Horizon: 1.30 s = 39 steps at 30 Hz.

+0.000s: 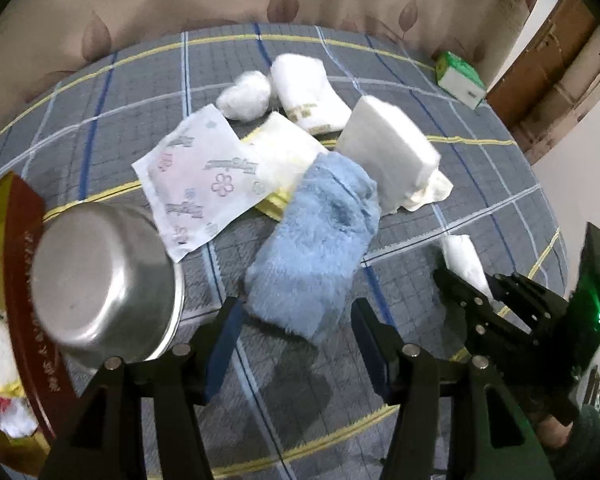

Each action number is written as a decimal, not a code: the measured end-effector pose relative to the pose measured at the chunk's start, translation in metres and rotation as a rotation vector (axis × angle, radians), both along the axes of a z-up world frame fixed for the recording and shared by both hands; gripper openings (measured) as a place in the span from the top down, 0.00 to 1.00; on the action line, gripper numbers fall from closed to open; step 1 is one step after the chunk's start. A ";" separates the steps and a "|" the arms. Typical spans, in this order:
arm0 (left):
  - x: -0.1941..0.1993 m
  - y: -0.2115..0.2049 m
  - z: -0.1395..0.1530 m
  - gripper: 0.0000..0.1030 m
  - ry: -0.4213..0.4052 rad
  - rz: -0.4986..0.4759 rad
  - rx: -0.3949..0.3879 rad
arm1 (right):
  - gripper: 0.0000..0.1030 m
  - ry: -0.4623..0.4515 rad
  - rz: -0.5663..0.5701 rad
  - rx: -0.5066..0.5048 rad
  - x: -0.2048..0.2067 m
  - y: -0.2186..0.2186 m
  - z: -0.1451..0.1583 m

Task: Organize soft objects
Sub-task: 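Move the right gripper to the white folded cloth and grasp it, then grasp the blue fuzzy towel with the left gripper while the right holds the white cloth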

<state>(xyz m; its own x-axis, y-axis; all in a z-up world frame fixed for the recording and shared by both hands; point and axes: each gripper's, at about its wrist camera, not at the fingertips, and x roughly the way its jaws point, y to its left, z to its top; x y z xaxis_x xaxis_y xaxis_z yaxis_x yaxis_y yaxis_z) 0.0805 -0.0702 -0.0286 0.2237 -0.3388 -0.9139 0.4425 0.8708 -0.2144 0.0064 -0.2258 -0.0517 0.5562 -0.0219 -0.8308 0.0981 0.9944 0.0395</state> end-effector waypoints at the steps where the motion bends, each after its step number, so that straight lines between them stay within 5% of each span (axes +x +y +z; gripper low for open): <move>1: 0.003 -0.002 -0.002 0.44 0.003 -0.006 0.004 | 0.84 -0.001 0.001 -0.001 0.000 0.000 0.000; 15: 0.036 -0.022 -0.027 0.37 0.025 -0.005 -0.036 | 0.80 -0.021 0.024 0.009 0.000 -0.001 -0.001; 21: 0.026 -0.033 -0.028 0.38 -0.054 -0.022 0.011 | 0.78 -0.024 0.028 0.022 0.000 -0.002 -0.001; 23: 0.022 -0.037 -0.028 0.48 -0.074 -0.037 0.034 | 0.78 -0.025 0.028 0.021 0.000 -0.002 -0.001; 24: 0.020 -0.038 -0.027 0.62 -0.078 -0.049 0.027 | 0.78 -0.025 0.030 0.020 0.001 -0.002 -0.001; 27: 0.018 -0.040 -0.025 0.70 -0.066 -0.063 0.011 | 0.78 -0.025 0.029 0.020 0.001 -0.002 -0.001; 39: -0.007 -0.030 -0.017 0.75 -0.085 -0.050 0.005 | 0.78 -0.027 0.031 -0.007 0.001 0.001 -0.002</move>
<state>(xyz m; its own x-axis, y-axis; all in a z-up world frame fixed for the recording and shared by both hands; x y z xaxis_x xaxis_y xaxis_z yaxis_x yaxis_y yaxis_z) 0.0736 -0.0998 -0.0455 0.2833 -0.3468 -0.8942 0.5017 0.8482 -0.1700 0.0075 -0.2248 -0.0534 0.5786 -0.0097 -0.8155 0.0661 0.9972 0.0351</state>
